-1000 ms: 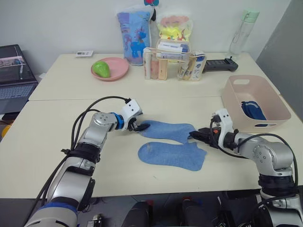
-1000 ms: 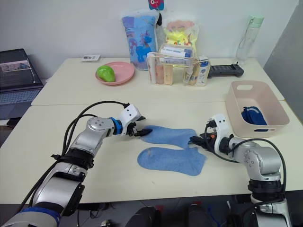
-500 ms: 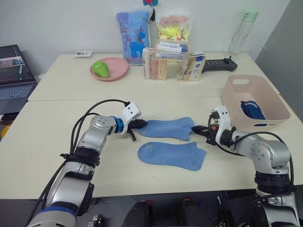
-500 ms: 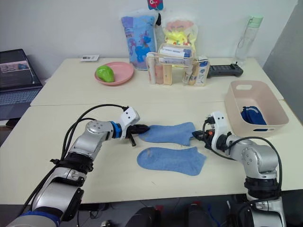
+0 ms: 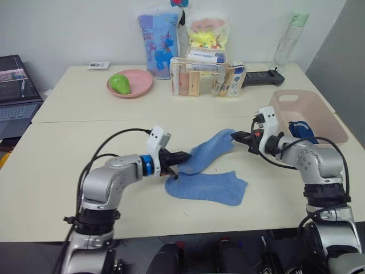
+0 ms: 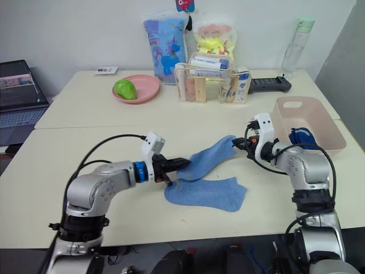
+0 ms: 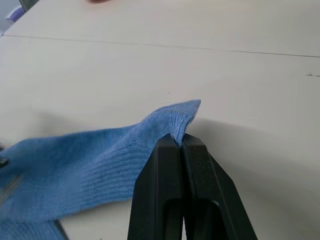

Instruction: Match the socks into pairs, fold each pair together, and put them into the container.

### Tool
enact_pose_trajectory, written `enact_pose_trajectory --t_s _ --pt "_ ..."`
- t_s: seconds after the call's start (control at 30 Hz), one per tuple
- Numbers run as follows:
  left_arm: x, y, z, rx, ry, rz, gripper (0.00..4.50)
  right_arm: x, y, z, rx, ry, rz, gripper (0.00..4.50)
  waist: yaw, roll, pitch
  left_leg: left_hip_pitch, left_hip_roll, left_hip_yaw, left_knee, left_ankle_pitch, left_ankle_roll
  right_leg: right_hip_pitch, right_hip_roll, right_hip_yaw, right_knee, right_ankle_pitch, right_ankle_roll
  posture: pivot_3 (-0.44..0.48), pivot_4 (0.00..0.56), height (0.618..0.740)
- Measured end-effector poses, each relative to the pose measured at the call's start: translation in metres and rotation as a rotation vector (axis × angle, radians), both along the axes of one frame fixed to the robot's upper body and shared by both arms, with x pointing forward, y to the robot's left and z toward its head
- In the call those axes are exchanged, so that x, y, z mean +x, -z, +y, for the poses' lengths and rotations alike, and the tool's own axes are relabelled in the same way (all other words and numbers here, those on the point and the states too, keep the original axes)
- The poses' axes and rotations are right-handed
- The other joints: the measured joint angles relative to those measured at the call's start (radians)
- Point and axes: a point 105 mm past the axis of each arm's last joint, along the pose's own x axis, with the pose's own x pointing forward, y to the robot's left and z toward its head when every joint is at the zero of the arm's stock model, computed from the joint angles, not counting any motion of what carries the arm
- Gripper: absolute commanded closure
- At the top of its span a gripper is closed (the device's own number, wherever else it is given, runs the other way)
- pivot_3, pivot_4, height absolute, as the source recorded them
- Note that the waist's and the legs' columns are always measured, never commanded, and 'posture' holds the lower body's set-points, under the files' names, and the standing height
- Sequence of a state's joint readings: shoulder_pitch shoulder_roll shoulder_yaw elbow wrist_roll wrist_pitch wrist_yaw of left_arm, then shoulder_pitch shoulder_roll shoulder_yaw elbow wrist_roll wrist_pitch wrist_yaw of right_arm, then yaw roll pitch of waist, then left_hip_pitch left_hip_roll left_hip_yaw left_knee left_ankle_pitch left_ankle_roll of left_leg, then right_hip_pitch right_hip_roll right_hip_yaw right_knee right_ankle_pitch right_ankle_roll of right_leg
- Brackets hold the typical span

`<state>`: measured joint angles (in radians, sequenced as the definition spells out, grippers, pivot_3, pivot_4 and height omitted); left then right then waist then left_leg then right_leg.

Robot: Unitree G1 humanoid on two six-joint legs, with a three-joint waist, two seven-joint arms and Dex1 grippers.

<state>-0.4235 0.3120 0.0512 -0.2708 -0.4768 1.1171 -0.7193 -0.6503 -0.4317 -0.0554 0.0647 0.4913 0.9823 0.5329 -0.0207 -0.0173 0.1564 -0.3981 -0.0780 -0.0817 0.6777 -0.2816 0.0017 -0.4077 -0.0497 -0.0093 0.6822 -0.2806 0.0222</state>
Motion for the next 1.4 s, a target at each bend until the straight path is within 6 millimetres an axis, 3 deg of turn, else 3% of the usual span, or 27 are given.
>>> enact_pose_trajectory --t_s 0.13,0.33,0.37,0.4,0.5,0.7,0.77,0.83,0.9,1.0,1.13,1.27,1.4 --pt "-0.014 -0.001 -0.008 -0.044 -0.014 0.072 4.49 0.011 0.001 0.009 -0.023 -0.031 -0.008 4.50 -0.006 0.000 0.000 0.000 0.000 0.001 0.000 0.000 0.000 0.000 0.000 0.000 0.000 0.000 0.000 0.000 0.150 0.740" --pt "-0.023 0.017 -0.001 -0.053 -0.082 0.177 4.49 0.015 0.007 0.029 -0.044 -0.103 -0.013 4.50 -0.006 0.000 0.000 0.000 0.000 0.000 0.000 0.000 0.000 0.000 0.000 0.000 0.000 0.000 0.000 0.000 0.150 0.740" --pt "-0.022 0.015 0.001 -0.063 -0.089 0.176 4.50 0.015 0.008 0.033 -0.045 -0.118 -0.015 4.05 -0.005 0.000 0.000 0.000 0.000 0.000 0.000 0.000 0.000 0.000 0.000 0.000 0.000 0.000 0.000 0.000 0.150 0.740" --pt "-0.022 0.014 0.004 -0.072 -0.096 0.174 4.50 0.015 0.008 0.036 -0.047 -0.131 -0.025 3.90 -0.005 0.000 0.000 0.000 0.000 0.000 0.000 0.000 0.000 0.000 0.000 0.000 0.000 0.000 0.000 0.000 0.150 0.740" --pt "-0.025 0.013 0.009 -0.066 -0.087 0.181 3.87 0.016 0.006 0.037 -0.059 -0.141 -0.055 2.90 -0.005 0.000 0.000 0.000 0.000 0.000 0.000 0.000 0.000 0.000 0.000 0.000 -0.001 0.000 0.000 0.000 0.150 0.740" --pt "-0.030 0.007 0.029 -0.021 -0.056 0.147 1.97 0.009 -0.012 0.033 -0.099 -0.165 -0.181 0.75 -0.004 0.000 0.000 0.000 0.000 0.000 0.000 0.000 -0.001 0.000 0.000 0.000 -0.001 0.000 0.000 0.000 0.150 0.740" --pt "-0.025 -0.001 0.040 -0.004 -0.045 0.104 1.35 -0.004 -0.017 0.031 -0.121 -0.208 -0.226 0.72 0.000 0.000 0.000 0.000 0.000 -0.001 -0.001 0.000 -0.001 0.000 0.000 0.000 -0.001 0.000 0.000 0.000 0.150 0.740" --pt "-0.007 -0.014 0.058 0.044 -0.059 0.012 1.35 -0.027 -0.018 0.029 -0.180 -0.316 -0.267 0.72 0.007 0.001 0.000 0.000 0.000 -0.001 -0.001 0.000 -0.001 0.000 0.000 -0.001 -0.002 0.000 0.000 0.000 0.150 0.740" --pt "0.011 -0.024 0.062 0.078 -0.046 -0.084 1.35 -0.049 -0.010 0.035 -0.239 -0.443 -0.282 0.72 0.014 0.001 0.000 0.002 0.000 0.000 -0.001 0.000 0.000 0.002 0.000 0.000 -0.002 0.000 0.000 0.000 0.150 0.740" --pt "0.037 -0.018 0.048 0.133 0.008 -0.159 1.35 -0.073 0.008 0.052 -0.289 -0.604 -0.279 0.72 0.019 0.000 0.000 0.002 0.000 0.000 0.000 0.000 0.000 0.002 0.000 0.000 -0.002 0.000 0.000 0.000 0.150 0.740" --pt "0.072 -0.004 0.022 0.202 0.044 -0.239 1.35 -0.088 0.030 0.067 -0.382 -0.751 -0.309 0.72 0.022 0.000 0.001 0.000 -0.001 0.000 0.000 0.000 0.000 0.001 0.000 -0.001 -0.002 0.000 0.000 0.000 0.150 0.740" --pt "0.097 0.001 -0.014 0.255 0.099 -0.329 1.35 -0.089 0.047 0.083 -0.439 -0.829 -0.349 0.72 0.020 -0.001 0.001 -0.001 -0.001 0.000 0.001 0.000 -0.001 0.000 0.000 -0.001 -0.002 0.000 0.000 0.000 0.150 0.740" --pt "0.103 0.009 -0.043 0.293 0.173 -0.368 1.35 -0.087 0.055 0.096 -0.447 -0.867 -0.372 0.72 0.016 -0.001 0.001 -0.001 -0.001 0.000 0.000 0.000 -0.001 -0.001 0.000 -0.001 -0.001 0.000 0.000 0.000 0.150 0.740"
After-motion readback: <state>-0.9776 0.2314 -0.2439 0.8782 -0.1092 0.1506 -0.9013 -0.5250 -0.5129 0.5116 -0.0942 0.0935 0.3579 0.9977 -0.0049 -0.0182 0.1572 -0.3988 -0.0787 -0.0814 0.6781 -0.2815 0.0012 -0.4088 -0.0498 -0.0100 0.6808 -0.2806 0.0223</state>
